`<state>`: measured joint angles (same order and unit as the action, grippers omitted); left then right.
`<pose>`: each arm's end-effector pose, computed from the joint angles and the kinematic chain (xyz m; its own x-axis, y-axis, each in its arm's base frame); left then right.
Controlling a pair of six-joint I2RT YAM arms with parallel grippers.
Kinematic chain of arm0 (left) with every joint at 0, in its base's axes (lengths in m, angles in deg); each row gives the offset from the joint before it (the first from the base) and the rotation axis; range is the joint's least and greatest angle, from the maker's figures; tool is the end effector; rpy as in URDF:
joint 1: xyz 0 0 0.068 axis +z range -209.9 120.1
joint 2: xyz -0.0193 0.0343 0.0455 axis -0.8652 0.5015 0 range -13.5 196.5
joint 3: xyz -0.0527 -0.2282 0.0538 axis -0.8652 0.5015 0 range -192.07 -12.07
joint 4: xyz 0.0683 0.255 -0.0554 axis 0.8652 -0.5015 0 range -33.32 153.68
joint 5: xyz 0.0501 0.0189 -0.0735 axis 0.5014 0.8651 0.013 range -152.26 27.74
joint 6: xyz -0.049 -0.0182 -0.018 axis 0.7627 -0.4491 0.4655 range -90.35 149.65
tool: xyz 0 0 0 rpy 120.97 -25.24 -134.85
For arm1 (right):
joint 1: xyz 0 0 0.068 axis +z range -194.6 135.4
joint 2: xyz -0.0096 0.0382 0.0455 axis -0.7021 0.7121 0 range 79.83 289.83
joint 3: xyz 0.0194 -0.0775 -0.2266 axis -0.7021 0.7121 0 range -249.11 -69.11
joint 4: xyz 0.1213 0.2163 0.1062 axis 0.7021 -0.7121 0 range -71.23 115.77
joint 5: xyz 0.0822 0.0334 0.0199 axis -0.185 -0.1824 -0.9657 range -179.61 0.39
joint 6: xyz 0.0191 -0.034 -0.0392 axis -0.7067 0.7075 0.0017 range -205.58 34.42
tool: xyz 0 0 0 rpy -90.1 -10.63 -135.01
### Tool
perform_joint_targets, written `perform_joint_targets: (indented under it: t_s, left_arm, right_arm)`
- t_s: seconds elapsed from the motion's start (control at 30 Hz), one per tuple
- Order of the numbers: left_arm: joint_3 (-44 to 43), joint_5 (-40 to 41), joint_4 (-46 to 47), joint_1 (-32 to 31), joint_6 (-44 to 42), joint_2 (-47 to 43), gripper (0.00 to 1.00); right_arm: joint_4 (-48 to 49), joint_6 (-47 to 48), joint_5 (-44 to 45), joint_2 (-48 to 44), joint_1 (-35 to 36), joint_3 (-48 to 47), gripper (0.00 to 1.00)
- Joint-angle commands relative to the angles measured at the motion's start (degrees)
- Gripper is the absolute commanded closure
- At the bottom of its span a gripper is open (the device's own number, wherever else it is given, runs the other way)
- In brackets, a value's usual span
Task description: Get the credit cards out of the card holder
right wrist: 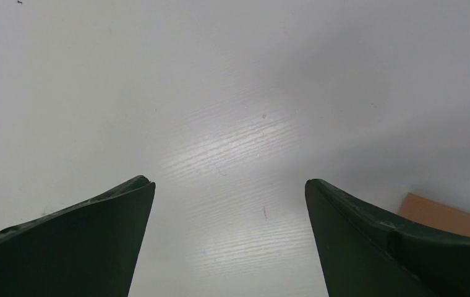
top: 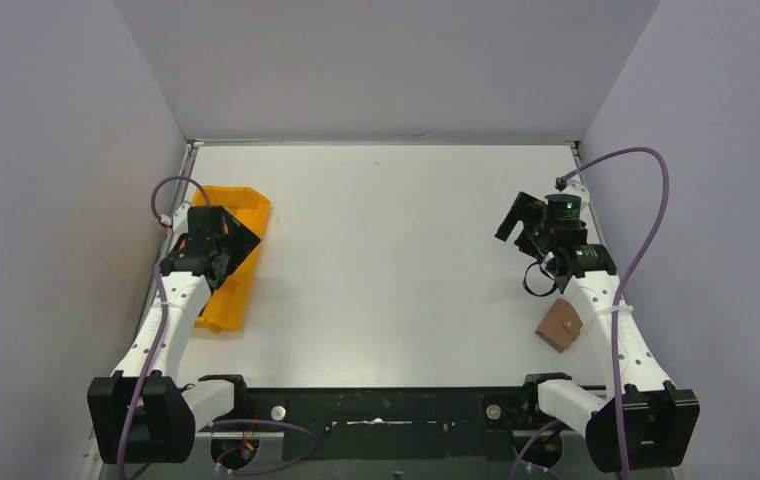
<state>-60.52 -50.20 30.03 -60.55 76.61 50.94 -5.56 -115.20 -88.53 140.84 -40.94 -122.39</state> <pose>0.2530 0.0050 0.2246 -0.4292 -0.7100 -0.5583 -0.6417 0.6747 -0.3647 0.2541 0.0156 0.2698 -0.5709 0.4588 -0.6809 0.2683 0.8880 0.3735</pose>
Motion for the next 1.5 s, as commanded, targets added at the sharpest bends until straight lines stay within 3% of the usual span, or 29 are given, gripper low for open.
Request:
perform_joint_targets:
  t_s: [0.0, 0.43, 0.77, 1.47]
  left_arm:
    - [-2.2, 4.2, 7.7, 1.0, 5.7, 2.5, 0.13]
    - [-9.7, 11.1, 9.1, 5.4, 14.5, 18.8, 0.21]
    - [-12.2, 9.8, 9.1, 5.8, 12.9, 25.7, 0.28]
    - [-15.8, 7.1, 9.4, 4.2, 6.2, 31.8, 0.29]
  right_arm:
    - [2.7, -0.6, -1.5, 1.4, -0.5, -0.3, 0.02]
    - [0.4, 2.2, 2.5, 5.7, -1.6, -4.0, 0.02]
    - [0.8, 2.0, 1.7, 6.3, -2.0, -3.5, 0.02]
    - [1.2, 0.9, 0.6, 7.3, -2.1, -3.0, 0.02]
